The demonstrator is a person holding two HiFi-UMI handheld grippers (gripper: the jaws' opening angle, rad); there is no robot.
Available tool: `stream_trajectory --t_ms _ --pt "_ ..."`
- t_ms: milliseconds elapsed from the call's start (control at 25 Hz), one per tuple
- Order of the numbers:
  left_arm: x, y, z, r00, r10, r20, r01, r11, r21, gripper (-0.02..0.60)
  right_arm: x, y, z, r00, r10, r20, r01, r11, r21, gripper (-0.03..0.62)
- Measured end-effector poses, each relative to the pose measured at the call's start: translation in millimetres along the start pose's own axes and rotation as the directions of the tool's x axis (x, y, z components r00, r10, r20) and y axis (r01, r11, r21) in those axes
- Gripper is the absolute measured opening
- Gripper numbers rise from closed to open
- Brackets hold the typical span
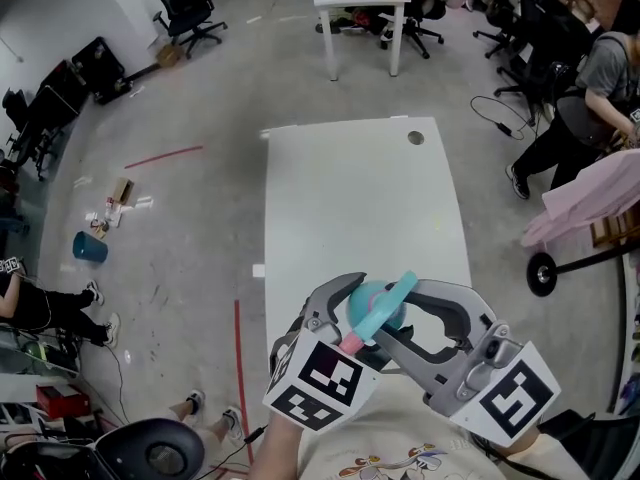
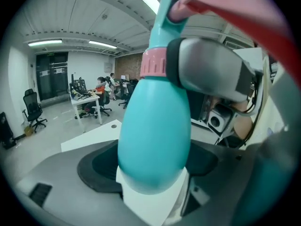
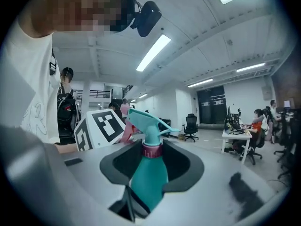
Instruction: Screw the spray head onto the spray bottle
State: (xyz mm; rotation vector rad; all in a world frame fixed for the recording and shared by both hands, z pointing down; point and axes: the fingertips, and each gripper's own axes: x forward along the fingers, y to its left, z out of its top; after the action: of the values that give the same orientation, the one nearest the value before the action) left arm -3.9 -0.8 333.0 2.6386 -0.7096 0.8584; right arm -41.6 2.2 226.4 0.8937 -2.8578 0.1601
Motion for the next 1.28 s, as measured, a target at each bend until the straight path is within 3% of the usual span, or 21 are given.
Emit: stream_trajectory --t_ms 120,240,320,440,600,680,840,920,1000,1080,1160,1280 --pt "1 -13 2 0.992 -0.126 0.014 0.126 0.991 0.039 0.403 -5 2 -9 0.994 0.105 -0.042 -0.103 0.993 0.061 0.150" --pt "-9 -35 -2 0.944 -0.331 0.022 0.325 0.937 0.128 0.403 -13 10 -10 0.956 0.293 -0.034 -0.288 0.952 0.107 0.216" --pt "-20 -45 -10 0.905 -0.426 -0.012 0.421 0.890 0.174 0.403 -19 21 -5 0.907 0.421 -0.011 -0.418 0.902 0.109 0.219" --pt "-35 -59 -24 0.853 -0.513 -0.100 0.521 0.822 0.231 0.403 -27 39 5 0.813 0.582 0.005 -0.579 0.809 0.098 0.222" --pt "-45 -82 -29 0.776 -0.596 -0.208 0.631 0.726 0.274 0.403 -33 56 6 0.714 0.697 -0.061 -0.695 0.717 0.057 0.227" --pt "-46 -88 -27 0.760 -0.608 -0.229 0.650 0.706 0.281 0.403 -34 60 8 0.691 0.719 -0.073 -0.718 0.694 0.055 0.227" --pt "-45 -87 -23 0.767 -0.602 -0.224 0.642 0.714 0.278 0.403 -36 62 12 0.670 0.740 -0.049 -0.738 0.672 0.057 0.220" --pt "-44 -84 -23 0.775 -0.593 -0.216 0.631 0.724 0.278 0.403 -38 63 12 0.663 0.748 -0.032 -0.746 0.664 0.055 0.135" --pt "-41 -80 -23 0.791 -0.574 -0.209 0.611 0.740 0.280 0.403 -37 62 11 0.672 0.740 -0.022 -0.739 0.672 0.049 0.133" --pt "-39 -76 -22 0.812 -0.552 -0.188 0.584 0.766 0.270 0.403 -35 58 11 0.695 0.719 -0.010 -0.718 0.695 0.045 0.133" --pt "-35 -69 -19 0.845 -0.510 -0.162 0.535 0.806 0.255 0.403 -31 53 12 0.730 0.684 0.000 -0.683 0.729 0.036 0.132" --pt "-29 -53 -14 0.902 -0.411 -0.128 0.430 0.878 0.209 0.403 -23 42 14 0.809 0.588 0.001 -0.588 0.809 0.004 0.132"
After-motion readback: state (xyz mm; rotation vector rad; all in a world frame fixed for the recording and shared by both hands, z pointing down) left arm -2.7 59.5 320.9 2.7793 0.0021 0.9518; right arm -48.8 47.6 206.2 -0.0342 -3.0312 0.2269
